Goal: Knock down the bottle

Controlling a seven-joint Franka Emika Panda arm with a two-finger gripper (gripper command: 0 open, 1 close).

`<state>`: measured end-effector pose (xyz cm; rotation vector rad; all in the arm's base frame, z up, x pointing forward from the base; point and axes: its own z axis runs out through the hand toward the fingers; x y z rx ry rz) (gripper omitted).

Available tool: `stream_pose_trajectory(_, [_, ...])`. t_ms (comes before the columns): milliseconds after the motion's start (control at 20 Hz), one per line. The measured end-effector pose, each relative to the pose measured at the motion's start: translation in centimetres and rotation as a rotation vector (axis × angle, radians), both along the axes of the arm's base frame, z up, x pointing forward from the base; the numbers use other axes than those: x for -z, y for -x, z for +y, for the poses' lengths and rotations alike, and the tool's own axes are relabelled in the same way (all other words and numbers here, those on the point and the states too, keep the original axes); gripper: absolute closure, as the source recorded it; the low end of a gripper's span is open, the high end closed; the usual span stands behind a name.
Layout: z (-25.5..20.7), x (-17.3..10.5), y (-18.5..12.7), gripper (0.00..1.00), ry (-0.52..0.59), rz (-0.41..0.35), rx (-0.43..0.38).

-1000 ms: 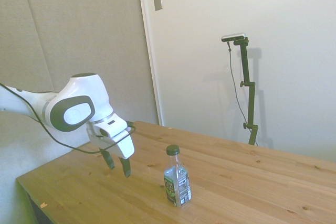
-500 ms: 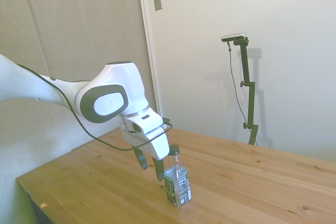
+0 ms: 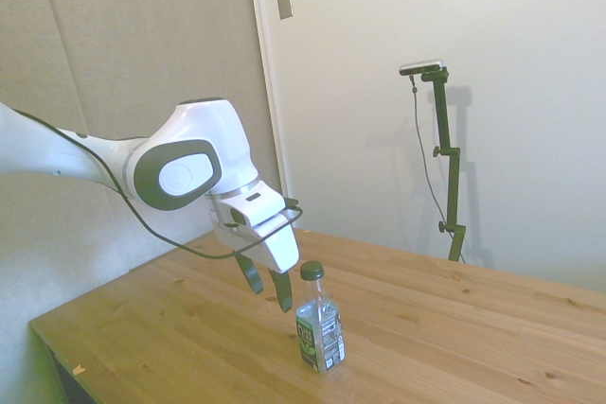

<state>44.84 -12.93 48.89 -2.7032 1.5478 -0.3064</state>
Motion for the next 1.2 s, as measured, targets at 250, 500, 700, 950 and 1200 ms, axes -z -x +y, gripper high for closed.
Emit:
stream_pose_trajectory(250, [-0.6,0.6,-0.5,1.0,-0.004,0.011,0.017])
stream_pose_trajectory(500, [-1.5,0.6,-0.9,1.0,-0.005,0.01,0.03])
stream_pose_trajectory(700, [-2.2,0.3,-0.8,1.0,-0.003,0.004,0.042])
stream_pose_trajectory(950, [-3.5,0.0,-0.9,1.0,0.005,0.002,0.061])
stream_pose_trajectory(1200, [-4.2,-0.4,-1.8,1.0,0.01,-0.005,0.07])
